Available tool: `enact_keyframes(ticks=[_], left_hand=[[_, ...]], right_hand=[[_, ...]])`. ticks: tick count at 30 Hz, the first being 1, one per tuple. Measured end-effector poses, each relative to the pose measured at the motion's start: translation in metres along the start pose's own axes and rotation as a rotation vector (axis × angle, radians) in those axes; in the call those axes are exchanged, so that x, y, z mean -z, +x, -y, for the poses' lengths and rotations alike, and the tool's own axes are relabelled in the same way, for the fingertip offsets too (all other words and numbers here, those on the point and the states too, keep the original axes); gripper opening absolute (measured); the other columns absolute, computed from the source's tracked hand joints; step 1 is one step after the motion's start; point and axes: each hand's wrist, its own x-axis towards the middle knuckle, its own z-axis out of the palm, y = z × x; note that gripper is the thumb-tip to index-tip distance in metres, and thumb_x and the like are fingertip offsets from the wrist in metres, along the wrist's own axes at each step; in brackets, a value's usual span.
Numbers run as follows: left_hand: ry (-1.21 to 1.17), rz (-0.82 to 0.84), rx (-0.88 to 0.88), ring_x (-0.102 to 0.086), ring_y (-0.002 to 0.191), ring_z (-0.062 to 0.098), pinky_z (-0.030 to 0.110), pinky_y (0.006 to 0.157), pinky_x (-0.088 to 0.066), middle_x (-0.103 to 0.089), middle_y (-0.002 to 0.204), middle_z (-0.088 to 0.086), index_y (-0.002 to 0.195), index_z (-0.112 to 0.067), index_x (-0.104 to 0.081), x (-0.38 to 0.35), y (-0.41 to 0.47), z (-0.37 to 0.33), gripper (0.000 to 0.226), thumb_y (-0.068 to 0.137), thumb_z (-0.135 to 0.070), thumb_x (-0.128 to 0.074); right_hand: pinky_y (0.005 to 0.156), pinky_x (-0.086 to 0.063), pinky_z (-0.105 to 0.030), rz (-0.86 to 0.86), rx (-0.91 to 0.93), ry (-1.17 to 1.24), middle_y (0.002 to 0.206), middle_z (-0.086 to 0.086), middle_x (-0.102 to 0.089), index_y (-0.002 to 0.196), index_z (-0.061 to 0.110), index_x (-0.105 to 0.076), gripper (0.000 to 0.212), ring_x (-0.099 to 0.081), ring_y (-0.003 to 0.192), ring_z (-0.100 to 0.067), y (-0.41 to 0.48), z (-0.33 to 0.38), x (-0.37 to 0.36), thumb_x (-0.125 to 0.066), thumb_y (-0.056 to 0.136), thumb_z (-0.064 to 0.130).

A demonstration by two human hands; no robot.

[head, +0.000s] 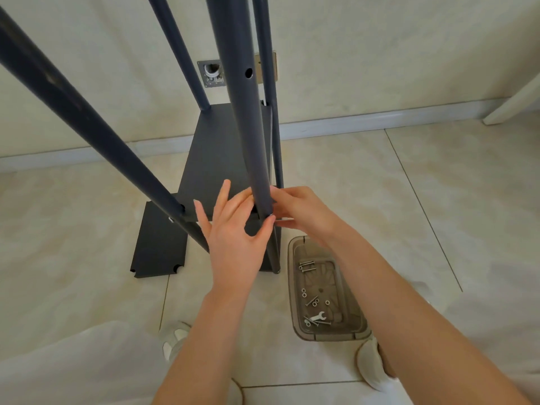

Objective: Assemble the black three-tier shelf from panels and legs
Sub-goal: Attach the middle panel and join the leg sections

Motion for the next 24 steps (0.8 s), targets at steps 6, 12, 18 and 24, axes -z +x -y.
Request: enact_keyframes(ticks=[6, 12, 18, 24], left_hand=[[0.051, 0.003, -0.062, -0.056, 0.132, 0.028, 0.059, 0.120, -0.027, -0.071, 0.125, 0.007, 0.123, -0.010, -0.071, -0.002, -0.004, 0.005, 0.039, 0.088, -0.027, -0.078], [0.041, -0.027, -0.053, -0.057, 0.131, 0.029, 0.054, 0.120, -0.027, -0.071, 0.124, 0.009, 0.120, -0.009, -0.072, -0.007, -0.005, 0.007, 0.037, 0.091, -0.033, -0.071], [0.029, -0.079, -0.036, -0.058, 0.130, 0.029, 0.054, 0.120, -0.028, -0.071, 0.123, 0.010, 0.118, -0.007, -0.072, -0.009, -0.009, 0.006, 0.036, 0.090, -0.030, -0.070], [0.006, -0.086, -0.005, -0.058, 0.130, 0.028, 0.055, 0.120, -0.029, -0.070, 0.125, 0.010, 0.120, -0.007, -0.071, -0.015, -0.011, 0.005, 0.037, 0.091, -0.030, -0.072]], right_hand=[[0.095, -0.056, -0.040, 0.018, 0.015, -0.002, 0.105, -0.012, -0.073, 0.110, 0.005, -0.070, 0.036, -0.071, 0.099, -0.023, -0.004, -0.001, 0.001, -0.052, 0.102, 0.034], [0.100, -0.052, -0.042, 0.106, -0.043, 0.306, 0.114, -0.013, -0.072, 0.118, 0.000, -0.067, 0.033, -0.068, 0.109, -0.025, -0.001, -0.031, 0.021, -0.057, 0.100, 0.026], [0.089, -0.058, -0.033, 0.183, -0.355, -0.287, 0.105, -0.006, -0.074, 0.108, 0.009, -0.070, 0.018, -0.072, 0.097, -0.018, -0.003, -0.139, 0.031, -0.063, 0.096, 0.020], [0.081, -0.054, -0.033, 0.205, -0.523, -0.569, 0.095, -0.012, -0.070, 0.100, 0.004, -0.071, 0.014, -0.067, 0.095, -0.026, -0.016, -0.230, 0.021, -0.061, 0.093, 0.012]])
